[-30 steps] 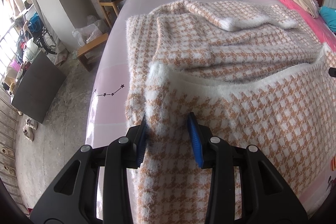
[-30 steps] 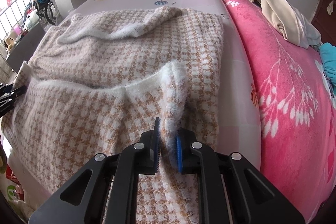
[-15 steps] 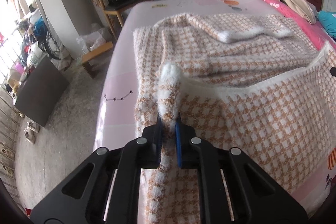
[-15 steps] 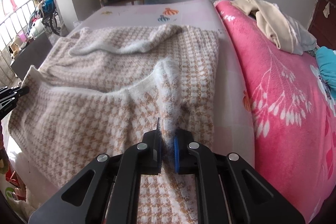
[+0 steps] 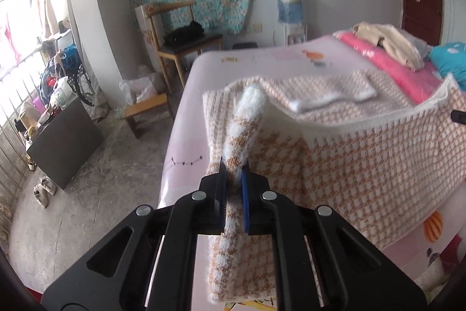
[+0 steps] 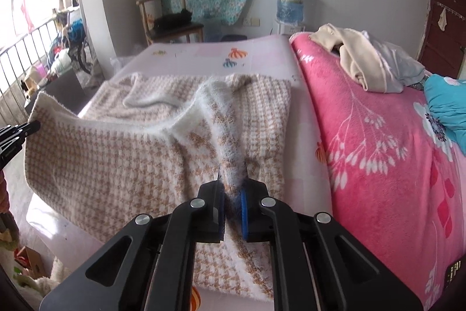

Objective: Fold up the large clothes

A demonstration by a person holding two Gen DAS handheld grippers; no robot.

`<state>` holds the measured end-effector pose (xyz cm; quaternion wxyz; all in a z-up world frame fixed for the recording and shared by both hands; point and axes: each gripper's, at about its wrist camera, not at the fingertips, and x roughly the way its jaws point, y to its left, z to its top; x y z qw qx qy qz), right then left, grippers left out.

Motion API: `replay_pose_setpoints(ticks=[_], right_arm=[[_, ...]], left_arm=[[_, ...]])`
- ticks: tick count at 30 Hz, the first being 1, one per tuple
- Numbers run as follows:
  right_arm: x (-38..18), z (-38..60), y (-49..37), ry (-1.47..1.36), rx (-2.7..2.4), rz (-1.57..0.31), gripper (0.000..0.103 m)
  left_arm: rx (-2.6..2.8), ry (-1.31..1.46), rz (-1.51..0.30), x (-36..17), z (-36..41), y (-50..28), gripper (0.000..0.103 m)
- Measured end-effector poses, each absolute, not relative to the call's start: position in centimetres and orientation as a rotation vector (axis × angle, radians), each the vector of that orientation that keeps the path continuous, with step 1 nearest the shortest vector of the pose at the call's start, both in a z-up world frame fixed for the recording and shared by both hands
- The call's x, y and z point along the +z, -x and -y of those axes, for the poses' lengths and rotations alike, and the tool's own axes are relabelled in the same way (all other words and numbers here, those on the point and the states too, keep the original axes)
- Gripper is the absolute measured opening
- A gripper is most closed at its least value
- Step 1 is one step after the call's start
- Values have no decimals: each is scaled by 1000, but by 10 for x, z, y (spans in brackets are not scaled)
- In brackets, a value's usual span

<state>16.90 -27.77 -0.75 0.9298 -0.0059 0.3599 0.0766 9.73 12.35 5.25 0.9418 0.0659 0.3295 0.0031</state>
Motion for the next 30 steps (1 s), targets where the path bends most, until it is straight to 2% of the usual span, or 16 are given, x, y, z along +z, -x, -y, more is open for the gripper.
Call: replay_pose_setpoints(ticks=[9,17,22,25,28,29,30], right_arm=[[37,288,-202,6,187,-622,8],[67,291,-331,1,223,-613,8],[29,288,-432,-15,209,-739,8],[-23,290,-478,-26,192,-883,8],[-65,301,-502,-96,199,-1010,26],[-68,309,-504,-139,198,-1009,40],[-66,316,-503,-165,199,-1002,48]], left_arm=[[1,-153,-564,100,-118,-130,7],[11,-169,-564,123,-123,-261,7],[-10,-150,-729,81,-126,-363,7],[-23,-110,-914,25,-132,-417,9],[-24,-19,-1032,-11,-148,-437,20],[-28,54,-1046,-17,-159,-438,23],[-37,125,-1040,-17,-170,-438,28]])
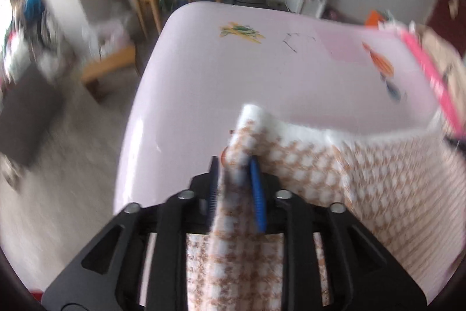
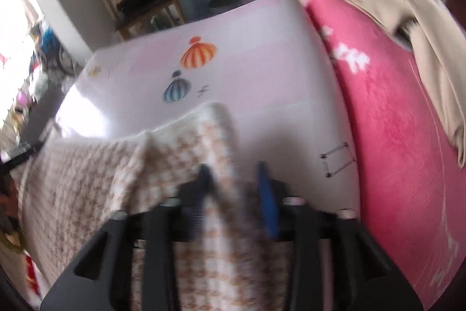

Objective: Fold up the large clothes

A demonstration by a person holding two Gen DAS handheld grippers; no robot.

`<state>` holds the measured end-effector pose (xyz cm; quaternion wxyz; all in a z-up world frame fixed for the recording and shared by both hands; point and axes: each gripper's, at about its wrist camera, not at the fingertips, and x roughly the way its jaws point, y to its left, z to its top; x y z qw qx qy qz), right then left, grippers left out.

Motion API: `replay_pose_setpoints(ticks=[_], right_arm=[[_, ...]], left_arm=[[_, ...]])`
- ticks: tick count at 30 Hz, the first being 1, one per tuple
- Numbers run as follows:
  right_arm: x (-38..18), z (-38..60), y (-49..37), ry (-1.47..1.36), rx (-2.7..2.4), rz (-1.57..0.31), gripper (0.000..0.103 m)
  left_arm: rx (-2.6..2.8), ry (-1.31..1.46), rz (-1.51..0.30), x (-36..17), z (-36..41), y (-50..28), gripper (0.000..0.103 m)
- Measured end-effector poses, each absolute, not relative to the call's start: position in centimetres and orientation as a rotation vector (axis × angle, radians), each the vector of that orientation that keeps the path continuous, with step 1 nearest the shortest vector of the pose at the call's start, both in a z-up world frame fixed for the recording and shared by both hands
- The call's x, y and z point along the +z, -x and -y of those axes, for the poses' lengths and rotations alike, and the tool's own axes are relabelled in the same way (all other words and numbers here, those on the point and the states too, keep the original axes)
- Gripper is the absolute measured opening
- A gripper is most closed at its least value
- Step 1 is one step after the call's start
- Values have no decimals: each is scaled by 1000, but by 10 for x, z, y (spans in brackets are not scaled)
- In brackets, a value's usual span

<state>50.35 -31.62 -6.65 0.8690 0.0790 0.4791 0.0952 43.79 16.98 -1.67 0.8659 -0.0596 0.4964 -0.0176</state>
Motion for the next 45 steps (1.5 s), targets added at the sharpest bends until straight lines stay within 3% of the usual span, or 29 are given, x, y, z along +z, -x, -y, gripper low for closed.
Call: replay_pose_setpoints(ticks=[4,9,17,18,19,22,26,29,34,40,45], right_arm=[[-45,342,-499,-276,223,-927,52],[-27,306,-508,-205,287,-885,52],[-80,279,-541,-304,308,-1075,52],[-84,290,-541,-346,289,-1072,45],[-85,297,-541,-377,283,-1068,44],[-67,319,-529,-350,107,-1014,52],[-31,323,-498,-285,79,-930,53],[-9,302,-458,-202,144,-885,61],[5,273,-383,-108,278,-858,65],[-25,271,-294,-41,234,-869,65],[-81,286,-283,-30,179,-967,65]], left_arm=[[-79,290,-986,-1,-198,-431,29],[-143,247,-876,28,-171,-431,28],[-121,289,-1090,-31,-154,-460,28],[-115,338,-1090,-36,-164,-459,28],[-127,409,-1085,-37,-175,-456,28],[-77,446,-1046,-22,-193,-444,33],[-75,378,-970,11,-193,-418,34],[-146,278,-930,39,-170,-386,37],[-291,118,-903,52,-125,-312,43],[-301,-36,-922,14,-89,-230,47],[-231,-37,-962,-32,-104,-218,48]])
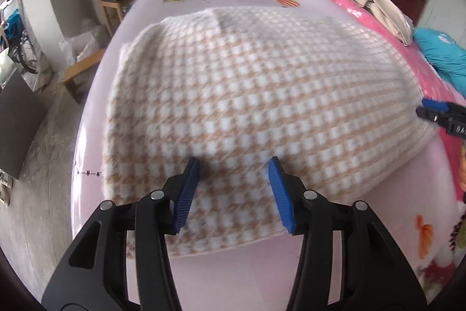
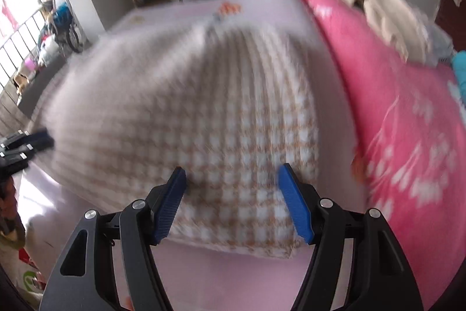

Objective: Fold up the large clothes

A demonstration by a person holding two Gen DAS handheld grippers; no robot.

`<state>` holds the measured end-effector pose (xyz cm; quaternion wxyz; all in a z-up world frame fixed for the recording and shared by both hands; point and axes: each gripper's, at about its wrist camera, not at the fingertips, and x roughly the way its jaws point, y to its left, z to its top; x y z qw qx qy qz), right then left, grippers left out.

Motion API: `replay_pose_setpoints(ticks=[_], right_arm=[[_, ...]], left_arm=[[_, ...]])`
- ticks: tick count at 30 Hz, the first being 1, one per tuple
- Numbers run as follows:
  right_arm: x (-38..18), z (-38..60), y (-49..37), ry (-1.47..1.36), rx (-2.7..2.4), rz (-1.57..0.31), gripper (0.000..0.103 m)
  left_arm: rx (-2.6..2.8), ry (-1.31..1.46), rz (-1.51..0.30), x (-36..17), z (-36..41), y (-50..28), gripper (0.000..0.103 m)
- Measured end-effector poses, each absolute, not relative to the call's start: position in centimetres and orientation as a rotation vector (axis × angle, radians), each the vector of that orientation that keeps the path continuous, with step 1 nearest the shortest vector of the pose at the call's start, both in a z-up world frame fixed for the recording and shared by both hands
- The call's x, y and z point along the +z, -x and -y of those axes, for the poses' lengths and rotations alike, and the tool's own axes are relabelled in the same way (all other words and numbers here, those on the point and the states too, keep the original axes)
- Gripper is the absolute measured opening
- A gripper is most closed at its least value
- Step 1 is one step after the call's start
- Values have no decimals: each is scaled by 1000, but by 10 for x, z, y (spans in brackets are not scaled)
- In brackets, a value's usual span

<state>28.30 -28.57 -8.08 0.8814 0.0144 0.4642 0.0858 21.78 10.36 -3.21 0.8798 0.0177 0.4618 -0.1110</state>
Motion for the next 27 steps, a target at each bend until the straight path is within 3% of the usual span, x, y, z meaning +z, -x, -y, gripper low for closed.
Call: replay_pose_setpoints(ticks=[6,10,17,23,27], right_arm=[[-51,276,-273,-37,159,-915,65],[-35,237,-262,-33,245,-847,66],[-83,173,-278,93,268,-882,73],[-62,179,-251,86,294,-856,73],[-87,157,-248,168,283,-873,79]], left_arm=[[-217,-52,-909,-11,-107,-208,47],[-292,-78,-876,-1,-79,-200,53],[-201,-177,-904,-34,-39,-211,57],[-229,-133,-868,-14,-53,-182,58],[-157,-127,-941,-41,-54,-193,61]])
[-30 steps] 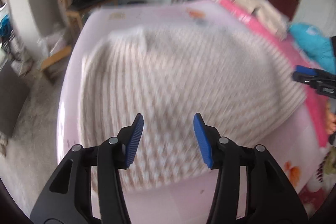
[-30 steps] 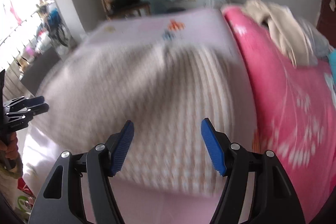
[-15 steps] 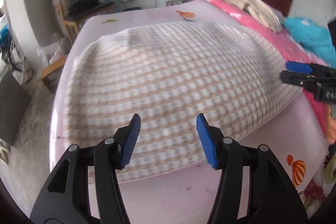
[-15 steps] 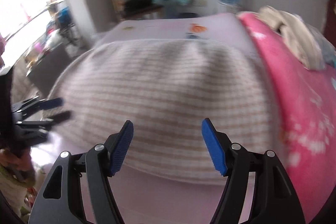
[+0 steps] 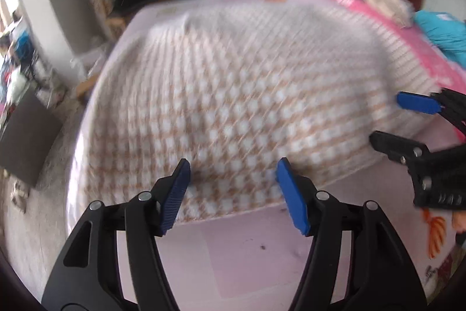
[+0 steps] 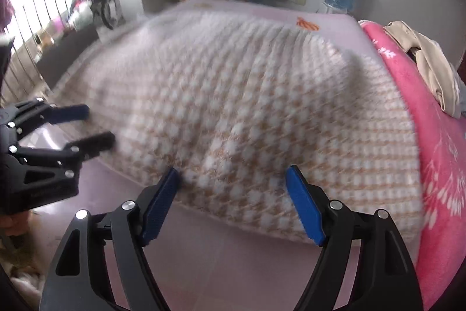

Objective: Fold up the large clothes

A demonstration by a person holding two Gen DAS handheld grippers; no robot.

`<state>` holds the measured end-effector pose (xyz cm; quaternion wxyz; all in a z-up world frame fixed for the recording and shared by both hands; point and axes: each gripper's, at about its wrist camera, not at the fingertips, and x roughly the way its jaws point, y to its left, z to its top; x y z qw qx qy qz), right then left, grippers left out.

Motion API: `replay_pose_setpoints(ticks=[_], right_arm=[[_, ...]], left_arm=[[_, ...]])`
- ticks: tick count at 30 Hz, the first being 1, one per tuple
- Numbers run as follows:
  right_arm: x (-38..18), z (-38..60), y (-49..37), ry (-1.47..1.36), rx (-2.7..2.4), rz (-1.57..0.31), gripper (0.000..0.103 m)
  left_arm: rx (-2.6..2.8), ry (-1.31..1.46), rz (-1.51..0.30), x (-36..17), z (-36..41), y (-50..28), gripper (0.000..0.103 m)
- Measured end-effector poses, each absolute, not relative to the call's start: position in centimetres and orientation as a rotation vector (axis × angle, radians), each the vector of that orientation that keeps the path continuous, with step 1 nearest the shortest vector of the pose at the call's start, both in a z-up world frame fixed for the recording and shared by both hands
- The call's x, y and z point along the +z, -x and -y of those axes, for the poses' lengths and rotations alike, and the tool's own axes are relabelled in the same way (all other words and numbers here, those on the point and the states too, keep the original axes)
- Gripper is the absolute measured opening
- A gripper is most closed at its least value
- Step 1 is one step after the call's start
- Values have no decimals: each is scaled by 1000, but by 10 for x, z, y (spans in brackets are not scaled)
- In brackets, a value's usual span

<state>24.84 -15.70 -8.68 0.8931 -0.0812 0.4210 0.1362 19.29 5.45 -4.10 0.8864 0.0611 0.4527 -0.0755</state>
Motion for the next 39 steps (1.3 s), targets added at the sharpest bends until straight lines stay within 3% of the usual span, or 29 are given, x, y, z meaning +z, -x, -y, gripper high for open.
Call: replay_pose_setpoints(ticks=[7,12,19,25,29,39], right_arm=[[-63,203,-235,87,216,-846,81],[-89,260,-234,-107,130,-920,81],[-62,248,-201,-125,181,-852,81],[-35,240,-159,-103,215,-759,91],[-21,238,-143,-60,188,-702,97],[-7,234,-122,35,38,-621,97]], left_arm=[[-149,-12,-867,-18,-81,-178,63],[-116,108,-951,-42,-115,-189,64],[-145,136,-872,-10,-110,-170,65],[-175,85,-754,29,-87,-129,85],[-165,33,-697,50,-72,-109,90],[-171,-27,-668,59,-42,-80,95]])
